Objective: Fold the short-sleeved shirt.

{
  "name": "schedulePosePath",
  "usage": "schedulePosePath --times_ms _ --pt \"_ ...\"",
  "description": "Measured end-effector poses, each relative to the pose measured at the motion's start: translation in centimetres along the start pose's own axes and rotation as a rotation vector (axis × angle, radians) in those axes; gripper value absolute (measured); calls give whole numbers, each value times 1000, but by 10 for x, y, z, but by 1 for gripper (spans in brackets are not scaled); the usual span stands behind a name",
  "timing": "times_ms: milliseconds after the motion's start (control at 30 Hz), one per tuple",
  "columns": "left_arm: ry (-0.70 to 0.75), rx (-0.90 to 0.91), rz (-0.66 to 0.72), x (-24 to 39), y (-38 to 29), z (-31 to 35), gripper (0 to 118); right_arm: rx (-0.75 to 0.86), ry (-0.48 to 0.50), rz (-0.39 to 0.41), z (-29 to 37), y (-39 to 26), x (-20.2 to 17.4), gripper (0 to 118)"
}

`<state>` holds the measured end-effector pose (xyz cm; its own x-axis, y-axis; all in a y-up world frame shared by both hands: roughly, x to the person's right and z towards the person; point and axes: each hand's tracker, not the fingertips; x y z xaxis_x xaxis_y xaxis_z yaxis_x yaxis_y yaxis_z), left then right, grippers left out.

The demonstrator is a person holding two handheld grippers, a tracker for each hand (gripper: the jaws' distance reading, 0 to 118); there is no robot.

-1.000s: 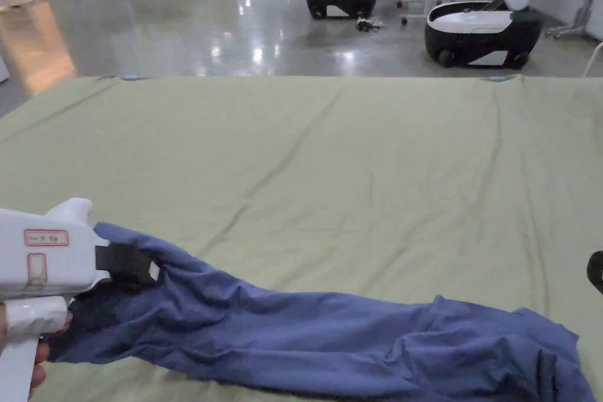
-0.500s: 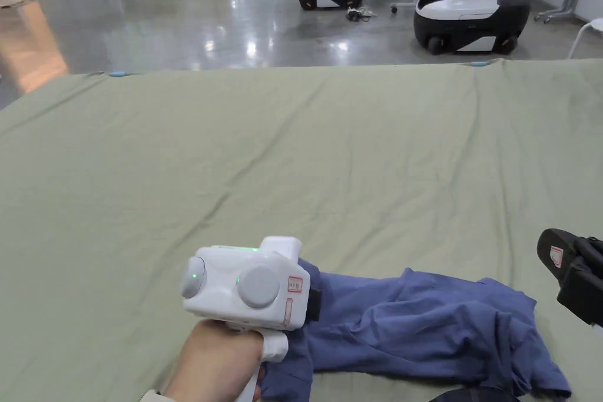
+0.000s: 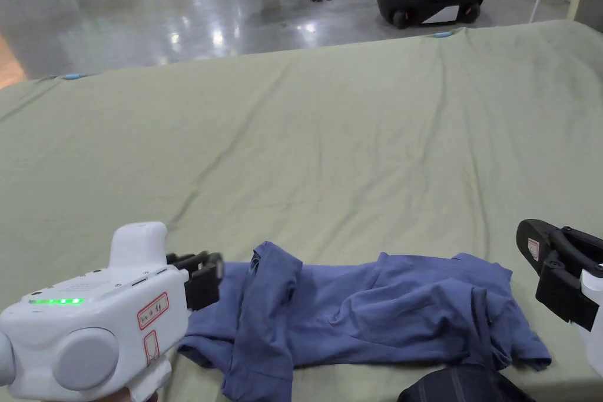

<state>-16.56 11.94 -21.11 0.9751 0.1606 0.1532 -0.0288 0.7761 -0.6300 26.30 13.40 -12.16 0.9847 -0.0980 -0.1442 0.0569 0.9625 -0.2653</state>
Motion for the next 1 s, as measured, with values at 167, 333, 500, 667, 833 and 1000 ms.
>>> schedulePosePath --times_ms 167,333,500,667,833,1000 --pt "-54 -59 28 9 -20 -38 8 -11 -7 -7 -2 -2 3 3" --pt "-197 -97 -39 62 -23 -56 8 -29 -10 -18 -7 -7 5 3" --pt "-253 -120 -119 107 -26 -75 8 -44 -9 -12 -8 -10 6 3" --pt "-198 -125 -88 86 -19 -53 8 -36 -15 35 -7 -12 3 3" --pt "-209 13 -2 49 1 9 8 -31 -14 51 -9 -12 -1 3" --pt "-225 -33 216 -37 7 12 78 -27 -18 62 -6 -12 -4 3"
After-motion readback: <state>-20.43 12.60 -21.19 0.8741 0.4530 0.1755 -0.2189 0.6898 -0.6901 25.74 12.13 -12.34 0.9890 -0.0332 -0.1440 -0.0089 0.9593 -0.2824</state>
